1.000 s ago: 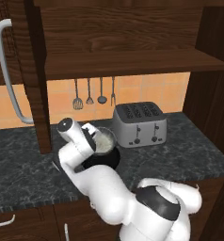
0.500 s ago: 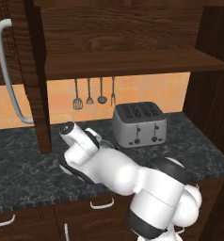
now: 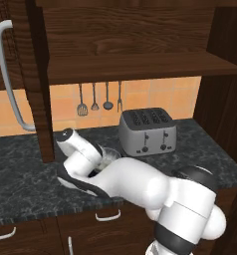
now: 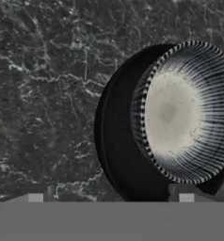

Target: Pick up the bowls on the counter and stack them on top of one another in the open cabinet. Place the smaller bowl on top of the larger bowl.

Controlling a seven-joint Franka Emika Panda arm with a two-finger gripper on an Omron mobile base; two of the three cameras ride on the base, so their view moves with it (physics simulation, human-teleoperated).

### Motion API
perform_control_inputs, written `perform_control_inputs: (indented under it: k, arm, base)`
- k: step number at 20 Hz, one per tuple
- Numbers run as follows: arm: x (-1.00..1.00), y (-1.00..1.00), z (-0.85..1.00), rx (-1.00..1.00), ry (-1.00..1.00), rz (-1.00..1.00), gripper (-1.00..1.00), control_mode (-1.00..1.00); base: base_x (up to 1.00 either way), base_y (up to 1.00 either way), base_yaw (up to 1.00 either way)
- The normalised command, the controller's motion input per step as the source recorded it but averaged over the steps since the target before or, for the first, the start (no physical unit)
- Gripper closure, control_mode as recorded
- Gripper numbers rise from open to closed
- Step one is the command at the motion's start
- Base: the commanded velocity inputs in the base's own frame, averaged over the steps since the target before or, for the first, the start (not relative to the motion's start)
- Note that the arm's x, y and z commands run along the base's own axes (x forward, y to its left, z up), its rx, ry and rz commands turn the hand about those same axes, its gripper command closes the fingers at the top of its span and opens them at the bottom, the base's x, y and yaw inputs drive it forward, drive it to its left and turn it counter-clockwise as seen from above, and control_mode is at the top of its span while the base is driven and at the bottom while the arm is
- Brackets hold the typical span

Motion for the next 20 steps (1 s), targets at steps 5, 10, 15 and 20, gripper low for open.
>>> perform_control_inputs:
  k: [5, 10, 15, 20]
  arm:
    - [0.07, 0.00, -0.53, -0.05, 0.06, 0.00, -1.00, -1.00]
    - [0.26, 0.00, -0.36, -0.07, 0.00, 0.00, -1.00, -1.00]
    - [0.22, 0.00, -0.33, -0.08, 0.00, 0.00, 1.00, -1.00]
    - [-0.01, 0.00, 0.08, 0.00, -0.02, 0.00, 1.00, -1.00]
  base:
    - [0.00, 0.00, 0.00]
    - [0.00, 0.00, 0.00]
    - [0.00, 0.00, 0.00]
    - [0.00, 0.00, 0.00]
